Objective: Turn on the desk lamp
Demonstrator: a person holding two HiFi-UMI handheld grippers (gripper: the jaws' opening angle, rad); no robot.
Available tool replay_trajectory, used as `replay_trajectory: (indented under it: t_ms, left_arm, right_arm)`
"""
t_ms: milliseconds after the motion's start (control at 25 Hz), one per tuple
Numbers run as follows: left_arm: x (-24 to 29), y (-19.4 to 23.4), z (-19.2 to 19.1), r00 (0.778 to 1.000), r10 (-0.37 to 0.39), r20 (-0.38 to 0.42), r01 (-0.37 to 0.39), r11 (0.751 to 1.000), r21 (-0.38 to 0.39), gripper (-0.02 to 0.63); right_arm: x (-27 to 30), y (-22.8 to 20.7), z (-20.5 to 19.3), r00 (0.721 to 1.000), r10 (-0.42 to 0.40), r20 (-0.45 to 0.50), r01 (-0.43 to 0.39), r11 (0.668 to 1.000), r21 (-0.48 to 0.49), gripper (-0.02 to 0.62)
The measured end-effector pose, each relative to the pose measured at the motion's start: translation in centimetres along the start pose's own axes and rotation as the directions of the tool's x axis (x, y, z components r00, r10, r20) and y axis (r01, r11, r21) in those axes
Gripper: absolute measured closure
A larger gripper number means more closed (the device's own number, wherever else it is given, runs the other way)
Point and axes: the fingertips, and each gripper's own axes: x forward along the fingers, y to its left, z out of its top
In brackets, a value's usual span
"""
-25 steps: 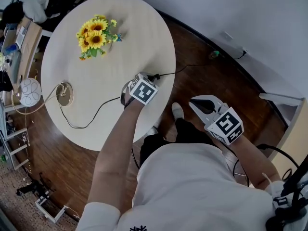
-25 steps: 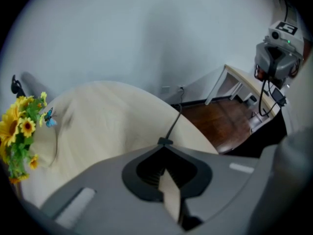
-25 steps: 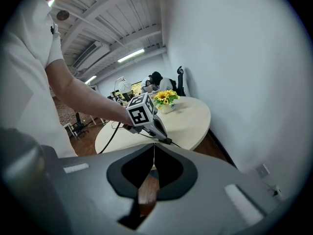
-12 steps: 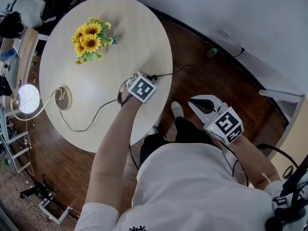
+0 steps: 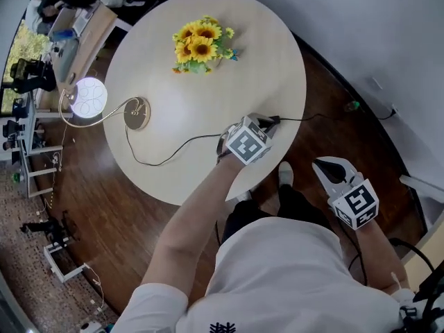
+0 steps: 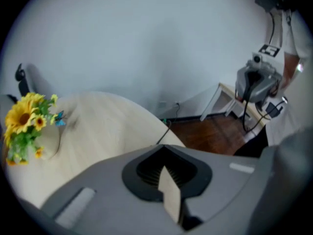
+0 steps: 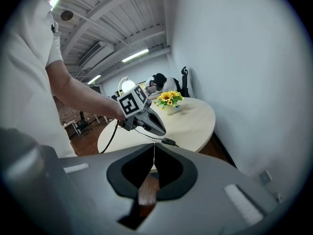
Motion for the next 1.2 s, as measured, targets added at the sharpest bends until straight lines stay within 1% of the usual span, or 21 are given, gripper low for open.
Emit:
replay_trajectory:
  t_ms: [80,120,200,280,400,480,640,800,920,1040,1080,1120,1200]
  left_arm:
    - [-3.4,-0.4,0.7,0.992,-0.006,0.127,0.016,0.997,-0.075,0.588]
    - [-5.1,-0.8,1.0,0.981,-0.013,0.192,0.033,0.994,-0.105,0.588]
    - [-7.8,-2.5,1.2,0.949,-0.035,0.315,0.083,0.987,-0.141,0.588]
    - [-9.8,-4.7,0.7,0.919,-0.046,0.392,0.119,0.979,-0.164,0.588]
    - [-12.7,-7.3,-1.3,0.892,-0.022,0.452,0.122,0.973,-0.194,0.588]
    - [-14.8,-8.7,-2.6,0.868,0.010,0.497,0.114,0.969,-0.219,0.588]
    - [-19.9,-11.2,-6.5,0.829,0.088,0.552,0.061,0.967,-0.246,0.588]
    - [-26.4,-14.0,-10.4,0.757,0.160,0.634,0.021,0.963,-0.269,0.588]
    - [-31.5,-16.6,-14.3,0.713,0.217,0.667,-0.023,0.958,-0.287,0.588]
    - [-35.6,-19.8,-19.0,0.670,0.266,0.693,-0.073,0.953,-0.295,0.588]
    - [-36.5,-20.9,-20.5,0.662,0.276,0.697,-0.085,0.952,-0.295,0.588]
    - [-37.3,-22.0,-22.0,0.658,0.280,0.699,-0.093,0.951,-0.294,0.588]
    - [-38.6,-24.3,-25.0,0.659,0.274,0.701,-0.093,0.954,-0.286,0.588]
  right_arm:
    - [1.4,1.0,0.7,0.999,0.034,0.012,-0.034,0.999,-0.025,0.591]
    - [2.0,1.5,1.0,0.998,0.058,0.017,-0.057,0.998,-0.037,0.591]
    - [2.8,2.4,1.2,0.995,0.099,0.013,-0.098,0.994,-0.055,0.591]
    - [3.3,3.5,1.3,0.992,0.127,0.004,-0.127,0.989,-0.074,0.591]
    - [4.1,5.1,2.4,0.989,0.149,0.014,-0.147,0.983,-0.114,0.591]
    - [4.4,6.1,2.9,0.988,0.151,0.022,-0.146,0.979,-0.144,0.591]
    - [4.6,10.2,2.9,0.988,0.154,0.026,-0.146,0.970,-0.195,0.589]
    - [4.1,15.4,2.6,0.990,0.137,0.025,-0.127,0.960,-0.249,0.589]
    - [3.9,20.5,2.2,0.991,0.128,0.046,-0.113,0.962,-0.248,0.589]
    - [3.5,26.7,1.1,0.991,0.118,0.064,-0.097,0.959,-0.266,0.589]
    - [3.1,28.6,0.7,0.992,0.107,0.070,-0.085,0.959,-0.270,0.589]
    - [2.7,30.4,0.2,0.993,0.094,0.076,-0.070,0.960,-0.272,0.589]
    - [1.9,33.9,-0.7,0.993,0.071,0.091,-0.046,0.965,-0.257,0.589]
